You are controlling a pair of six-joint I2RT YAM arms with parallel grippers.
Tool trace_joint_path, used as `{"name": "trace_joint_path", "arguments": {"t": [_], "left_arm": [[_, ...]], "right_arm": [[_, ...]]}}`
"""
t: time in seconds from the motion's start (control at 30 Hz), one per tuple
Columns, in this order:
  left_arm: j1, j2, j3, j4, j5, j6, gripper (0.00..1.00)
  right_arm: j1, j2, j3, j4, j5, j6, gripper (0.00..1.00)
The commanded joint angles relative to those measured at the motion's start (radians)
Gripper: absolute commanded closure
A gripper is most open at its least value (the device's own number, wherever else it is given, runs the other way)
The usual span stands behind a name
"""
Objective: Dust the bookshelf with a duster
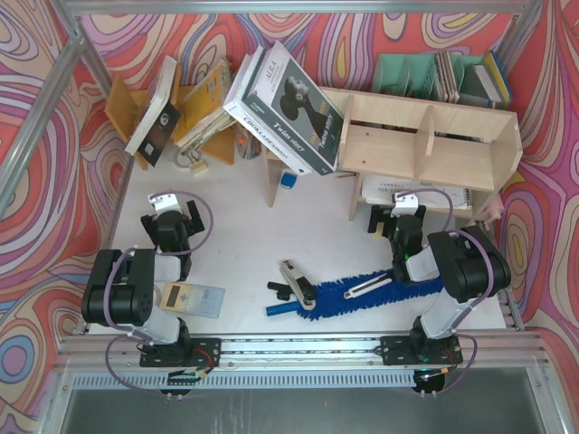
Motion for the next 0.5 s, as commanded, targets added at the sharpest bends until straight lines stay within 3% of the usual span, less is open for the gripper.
{"name": "trace_joint_path", "arguments": {"t": [0.0, 0.33, 0.47], "left_arm": [[0.003, 0.002, 0.011, 0.002, 0.011, 0.000, 0.01], [0.006, 0.002, 0.011, 0.002, 0.017, -0.001, 0.02], [0.050, -0.005, -0.002, 0.011, 0.150, -0.016, 0.01]], "right_arm": [[-0.007, -0.010, 0.013, 0.042, -0.001, -0.010, 0.01], [-0.007, -0.010, 0.014, 0.043, -0.001, -0.010, 0.01], [-0.006, -0.011, 0.013, 0.043, 0.000, -0.010, 0.01]]}}
